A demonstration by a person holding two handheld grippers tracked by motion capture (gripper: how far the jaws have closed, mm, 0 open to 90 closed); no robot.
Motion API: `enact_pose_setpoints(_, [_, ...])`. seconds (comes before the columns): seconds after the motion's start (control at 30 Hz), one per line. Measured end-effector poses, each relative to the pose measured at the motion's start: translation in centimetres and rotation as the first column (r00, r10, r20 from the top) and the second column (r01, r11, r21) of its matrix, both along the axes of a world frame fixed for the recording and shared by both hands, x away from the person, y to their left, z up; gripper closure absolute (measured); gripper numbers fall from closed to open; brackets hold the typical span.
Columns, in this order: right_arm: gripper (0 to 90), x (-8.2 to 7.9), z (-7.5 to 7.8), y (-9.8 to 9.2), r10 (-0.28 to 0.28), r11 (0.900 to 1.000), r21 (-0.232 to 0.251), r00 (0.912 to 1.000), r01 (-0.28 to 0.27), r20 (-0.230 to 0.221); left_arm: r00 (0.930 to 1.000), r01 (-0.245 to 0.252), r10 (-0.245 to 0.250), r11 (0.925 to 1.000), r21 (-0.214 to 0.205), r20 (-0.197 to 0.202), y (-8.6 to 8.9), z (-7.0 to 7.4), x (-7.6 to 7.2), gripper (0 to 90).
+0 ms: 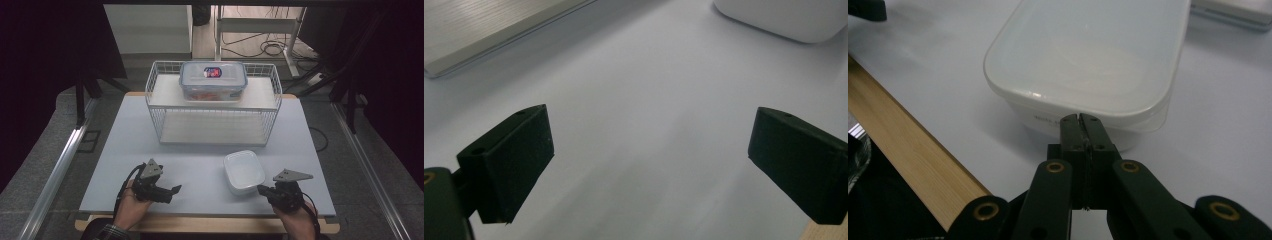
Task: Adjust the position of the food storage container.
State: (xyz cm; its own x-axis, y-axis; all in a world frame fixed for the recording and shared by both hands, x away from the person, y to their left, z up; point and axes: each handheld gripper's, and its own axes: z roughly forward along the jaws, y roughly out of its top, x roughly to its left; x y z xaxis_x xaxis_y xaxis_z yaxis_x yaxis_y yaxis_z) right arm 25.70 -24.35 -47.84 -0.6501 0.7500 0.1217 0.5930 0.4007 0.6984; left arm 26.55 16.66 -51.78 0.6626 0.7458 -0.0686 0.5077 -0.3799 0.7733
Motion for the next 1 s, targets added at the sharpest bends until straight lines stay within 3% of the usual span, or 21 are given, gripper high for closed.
enact_pose_setpoints(0.13, [89.4,0.6,-0.3,-0.2,0.000,0.9999,0.015,0.9997,0.000,-0.025,0.9996,-0.013,0.013,0.9997,-0.019,-0.024,-0.3,0.2,0.5,4.3])
enact_pose_setpoints(0.23, [89.3,1.2,-0.4,-0.6,-0.034,0.9993,-0.018,0.9991,0.033,-0.025,0.9996,-0.016,0.015,0.9994,-0.030,-0.025,-0.5,0.4,1.0,4.3])
enact_pose_setpoints(0.37, [89.3,2.4,-0.9,-0.8,-0.051,0.9985,-0.020,0.9978,0.050,-0.042,0.9996,-0.019,0.018,0.9976,-0.066,-0.023,-0.8,0.6,1.8,5.7])
enact_pose_setpoints(0.5, [89.3,3.5,-1.0,-1.0,-0.071,0.9974,-0.020,0.9965,0.070,-0.046,0.9997,-0.023,0.023,0.9990,-0.039,-0.003,-1.2,0.6,2.7,9.3])
enact_pose_setpoints(0.7, [89.2,5.3,-1.3,-1.2,-0.103,0.9943,-0.029,0.9933,0.102,-0.052,0.9994,-0.013,0.013,0.9998,-0.013,0.033,-1.9,1.0,3.9,22.6])
enact_pose_setpoints(1.0, [89.2,8.7,-1.5,-0.9,-0.152,0.9879,-0.040,0.9871,0.150,-0.050,0.9990,-0.009,0.009,0.9999,-0.006,0.044,-2.8,1.3,5.4,42.8])
